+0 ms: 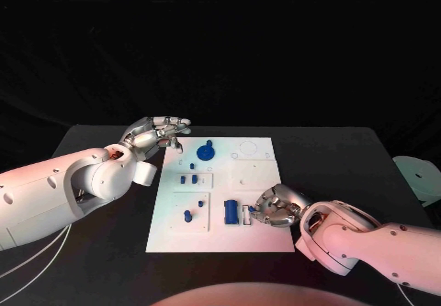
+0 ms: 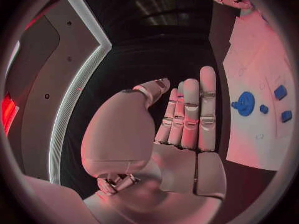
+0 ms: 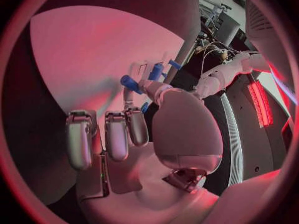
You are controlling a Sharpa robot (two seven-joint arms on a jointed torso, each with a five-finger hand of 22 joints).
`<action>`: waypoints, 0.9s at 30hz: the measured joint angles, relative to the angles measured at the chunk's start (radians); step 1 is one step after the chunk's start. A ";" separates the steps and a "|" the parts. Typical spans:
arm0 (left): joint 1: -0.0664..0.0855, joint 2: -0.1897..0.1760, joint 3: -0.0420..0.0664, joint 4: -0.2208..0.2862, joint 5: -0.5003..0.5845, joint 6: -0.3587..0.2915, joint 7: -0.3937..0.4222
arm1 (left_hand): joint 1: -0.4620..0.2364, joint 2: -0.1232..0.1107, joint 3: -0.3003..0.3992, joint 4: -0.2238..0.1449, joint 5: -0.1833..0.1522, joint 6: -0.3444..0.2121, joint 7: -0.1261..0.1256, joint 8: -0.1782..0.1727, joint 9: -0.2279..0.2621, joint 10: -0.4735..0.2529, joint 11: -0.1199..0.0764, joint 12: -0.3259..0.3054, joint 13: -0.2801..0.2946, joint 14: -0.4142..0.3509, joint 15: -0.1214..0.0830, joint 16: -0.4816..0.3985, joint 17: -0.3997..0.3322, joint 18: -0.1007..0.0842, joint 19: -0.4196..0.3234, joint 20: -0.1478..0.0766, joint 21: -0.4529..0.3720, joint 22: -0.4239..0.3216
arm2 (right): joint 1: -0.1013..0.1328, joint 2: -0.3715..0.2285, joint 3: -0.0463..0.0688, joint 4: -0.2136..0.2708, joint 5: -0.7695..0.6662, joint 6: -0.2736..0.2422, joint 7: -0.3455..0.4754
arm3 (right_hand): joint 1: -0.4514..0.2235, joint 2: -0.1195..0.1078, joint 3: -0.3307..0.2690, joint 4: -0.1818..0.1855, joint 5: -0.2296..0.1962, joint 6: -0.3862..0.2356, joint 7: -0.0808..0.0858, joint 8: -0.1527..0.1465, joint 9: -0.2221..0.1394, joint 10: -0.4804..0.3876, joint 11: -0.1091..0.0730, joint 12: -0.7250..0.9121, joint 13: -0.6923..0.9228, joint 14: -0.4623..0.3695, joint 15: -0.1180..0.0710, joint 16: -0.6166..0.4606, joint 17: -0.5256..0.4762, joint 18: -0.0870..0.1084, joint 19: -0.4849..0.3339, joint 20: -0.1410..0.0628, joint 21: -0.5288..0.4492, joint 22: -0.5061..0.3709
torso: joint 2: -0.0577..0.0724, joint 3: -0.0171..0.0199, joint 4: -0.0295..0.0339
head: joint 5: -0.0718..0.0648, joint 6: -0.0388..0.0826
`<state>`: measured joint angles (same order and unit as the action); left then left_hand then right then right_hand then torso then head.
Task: Assemble the parts on the task board
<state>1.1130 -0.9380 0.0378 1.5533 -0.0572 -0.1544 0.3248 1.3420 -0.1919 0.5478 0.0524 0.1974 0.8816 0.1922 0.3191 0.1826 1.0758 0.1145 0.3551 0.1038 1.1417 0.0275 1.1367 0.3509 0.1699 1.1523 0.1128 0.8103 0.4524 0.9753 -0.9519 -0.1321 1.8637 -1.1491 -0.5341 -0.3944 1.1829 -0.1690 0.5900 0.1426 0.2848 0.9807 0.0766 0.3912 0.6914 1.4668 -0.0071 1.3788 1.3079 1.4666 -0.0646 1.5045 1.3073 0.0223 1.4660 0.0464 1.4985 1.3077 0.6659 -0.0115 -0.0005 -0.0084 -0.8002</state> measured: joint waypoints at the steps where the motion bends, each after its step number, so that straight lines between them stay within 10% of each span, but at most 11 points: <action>1: 0.000 0.000 0.000 0.000 0.000 0.000 0.000 | 0.000 0.000 0.000 0.000 0.000 0.000 0.000 0.000 0.000 0.000 0.000 0.000 0.000 0.000 0.000 0.000 0.000 0.000 0.000 0.000 0.000 0.000 | 0.000 0.002 0.000 -0.002 0.003 -0.002 0.001 | -0.006 0.004 0.002 -0.002 0.000 0.000 0.000 0.000 0.000 0.000 0.000 0.000 0.000 0.000 0.000 0.000 0.000 0.000 0.000 0.000 0.000 0.000 | 0.000 0.0000 -0.0001 | 0.001 -0.001; 27: 0.000 -0.005 0.000 0.004 0.000 0.000 -0.002 | 0.000 0.000 0.000 0.000 0.000 0.000 0.000 0.000 0.000 0.000 0.000 0.000 0.000 0.000 0.000 0.000 -0.001 0.000 0.000 0.000 0.000 0.000 | 0.001 0.049 0.002 -0.053 0.042 0.042 0.012 | -0.098 -0.001 -0.057 0.051 0.010 0.029 -0.022 0.010 0.031 0.000 0.000 0.000 0.000 0.000 -0.007 0.000 0.001 0.000 0.000 -0.007 0.000 0.000 | 0.000 -0.0007 -0.0010 | 0.012 -0.015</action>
<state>1.1130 -0.9433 0.0378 1.5577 -0.0572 -0.1544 0.3231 1.3421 -0.1920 0.5478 0.0523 0.1974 0.8816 0.1921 0.3191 0.1827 1.0758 0.1145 0.3551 0.1038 1.1417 0.0275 1.1367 0.3502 0.1699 1.1523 0.1128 0.8103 0.4525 0.9759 -0.9025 -0.1305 1.8102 -1.1074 -0.4916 -0.3822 1.0854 -0.1702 0.5331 0.1939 0.2944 1.0100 0.0550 0.4012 0.7228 1.4668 -0.0071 1.3789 1.3079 1.4665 -0.0719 1.5046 1.3081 0.0222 1.4661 0.0392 1.4986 1.3074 0.6656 -0.0122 -0.0014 0.0031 -0.8150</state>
